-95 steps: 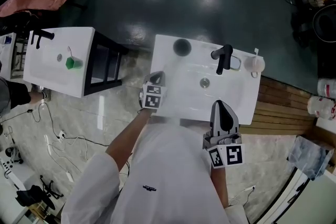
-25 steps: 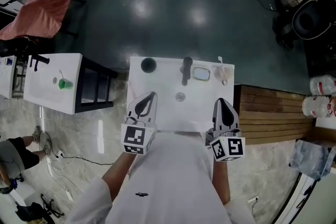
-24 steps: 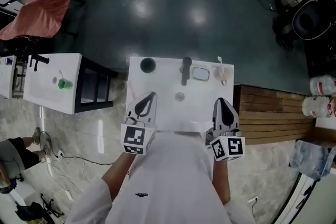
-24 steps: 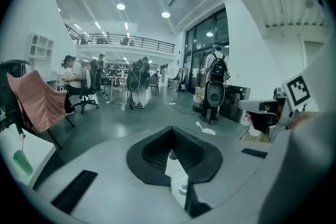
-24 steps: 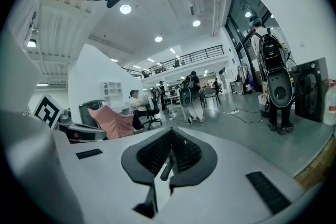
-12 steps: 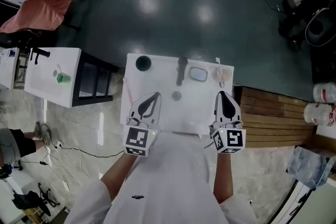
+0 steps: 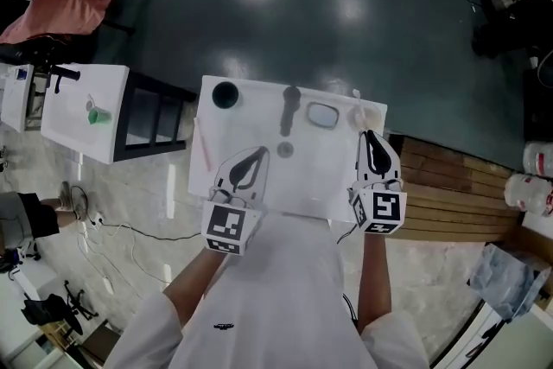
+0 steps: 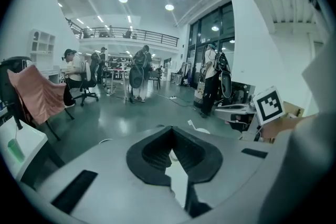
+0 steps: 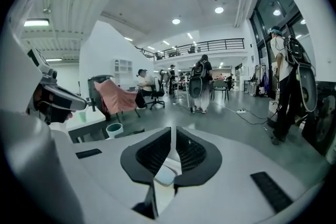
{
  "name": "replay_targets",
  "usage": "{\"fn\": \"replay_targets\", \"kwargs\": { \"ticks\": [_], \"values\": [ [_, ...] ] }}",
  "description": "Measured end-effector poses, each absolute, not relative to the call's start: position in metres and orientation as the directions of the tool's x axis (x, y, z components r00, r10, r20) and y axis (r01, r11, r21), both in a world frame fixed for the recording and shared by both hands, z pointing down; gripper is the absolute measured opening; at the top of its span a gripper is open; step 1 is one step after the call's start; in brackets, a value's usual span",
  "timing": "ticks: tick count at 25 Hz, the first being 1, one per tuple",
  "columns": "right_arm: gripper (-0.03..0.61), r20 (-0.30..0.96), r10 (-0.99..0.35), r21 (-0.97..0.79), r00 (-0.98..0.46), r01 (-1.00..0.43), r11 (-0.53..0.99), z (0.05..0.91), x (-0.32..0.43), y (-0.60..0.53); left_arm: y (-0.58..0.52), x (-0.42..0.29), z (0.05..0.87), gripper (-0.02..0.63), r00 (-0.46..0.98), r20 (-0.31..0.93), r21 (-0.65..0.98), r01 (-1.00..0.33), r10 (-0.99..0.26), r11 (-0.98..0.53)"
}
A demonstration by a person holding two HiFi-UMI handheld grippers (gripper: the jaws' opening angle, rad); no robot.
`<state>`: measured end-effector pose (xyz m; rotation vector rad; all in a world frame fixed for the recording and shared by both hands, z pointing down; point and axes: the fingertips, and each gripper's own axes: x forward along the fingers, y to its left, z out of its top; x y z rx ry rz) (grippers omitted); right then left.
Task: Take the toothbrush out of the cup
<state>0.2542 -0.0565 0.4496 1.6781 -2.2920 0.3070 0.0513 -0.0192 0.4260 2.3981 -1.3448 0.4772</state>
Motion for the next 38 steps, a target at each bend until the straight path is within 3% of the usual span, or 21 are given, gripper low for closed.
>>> {"fn": "replay_targets", "kwargs": {
  "ticks": [8, 38],
  "values": [
    [0.055, 0.408, -0.855, 0.033, -0.320, -0.931, 0.364, 0.482, 0.258, -0.081, -0.027, 0.075, 0.437, 0.002, 0.498, 0.467, 0.144, -0.858, -0.731, -0.492],
    [0.058, 0.658, -0.672, 0.083, -0.339, -0.855, 0.512, 0.584, 0.274, -0.138, -0.037, 0.094, 0.458, 0.002, 0.475, 0.498, 0.187, -0.876, -0.726, -0.445]
  ]
}}
